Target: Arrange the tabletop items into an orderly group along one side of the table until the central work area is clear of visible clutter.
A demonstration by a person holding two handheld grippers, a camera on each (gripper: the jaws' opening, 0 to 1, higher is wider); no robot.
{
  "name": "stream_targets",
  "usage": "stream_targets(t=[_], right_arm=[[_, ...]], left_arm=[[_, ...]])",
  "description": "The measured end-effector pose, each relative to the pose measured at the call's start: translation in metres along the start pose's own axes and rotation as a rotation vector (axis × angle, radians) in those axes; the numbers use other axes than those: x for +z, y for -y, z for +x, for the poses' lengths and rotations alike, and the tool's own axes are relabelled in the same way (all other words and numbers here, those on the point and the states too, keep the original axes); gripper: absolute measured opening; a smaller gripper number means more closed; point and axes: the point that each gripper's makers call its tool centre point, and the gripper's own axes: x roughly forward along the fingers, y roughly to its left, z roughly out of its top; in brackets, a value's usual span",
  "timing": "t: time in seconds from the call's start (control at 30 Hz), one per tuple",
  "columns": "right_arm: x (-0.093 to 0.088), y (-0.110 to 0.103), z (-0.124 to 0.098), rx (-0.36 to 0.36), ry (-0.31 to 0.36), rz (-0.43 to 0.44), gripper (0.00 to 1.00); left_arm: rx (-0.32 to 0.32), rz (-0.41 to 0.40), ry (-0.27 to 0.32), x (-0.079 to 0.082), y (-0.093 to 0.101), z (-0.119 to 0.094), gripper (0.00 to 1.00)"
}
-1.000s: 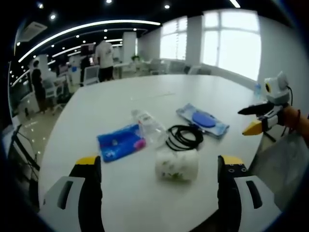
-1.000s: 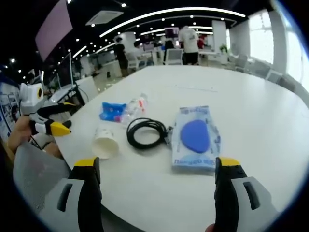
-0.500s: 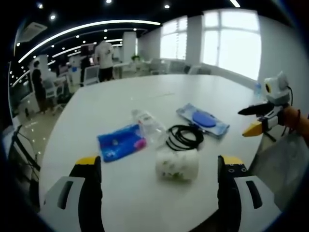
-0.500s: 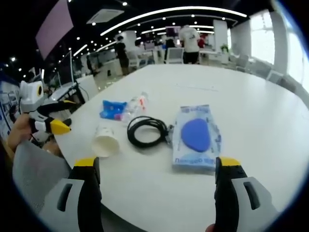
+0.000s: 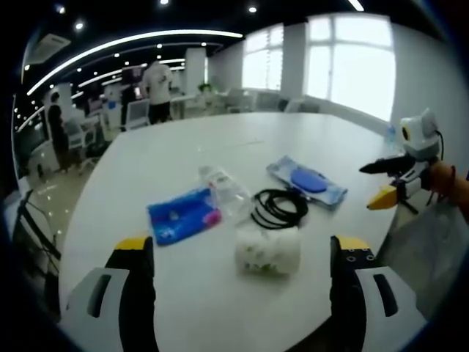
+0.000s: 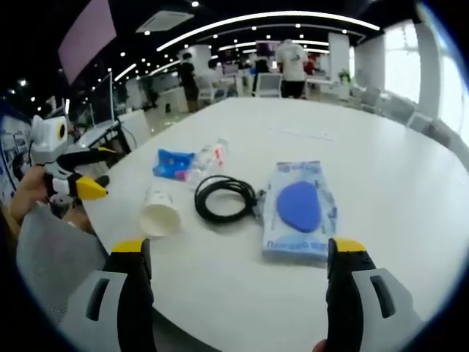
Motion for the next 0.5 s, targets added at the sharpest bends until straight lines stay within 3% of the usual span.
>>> stream_targets(t=[0.33,0.5], right_arm=[[0.001,-0.003,0.000,0.011,0.002,-0.008,0.99],[0.012,-0.019,0.001,0.059,0.041,-0.066,0.99]], left_arm=[[0.009,-0.002,0.004,0.000,-0.002,-0.001,0.97],[0.020,0.008,0.002,0.001,-0.004,0.000,0.97]])
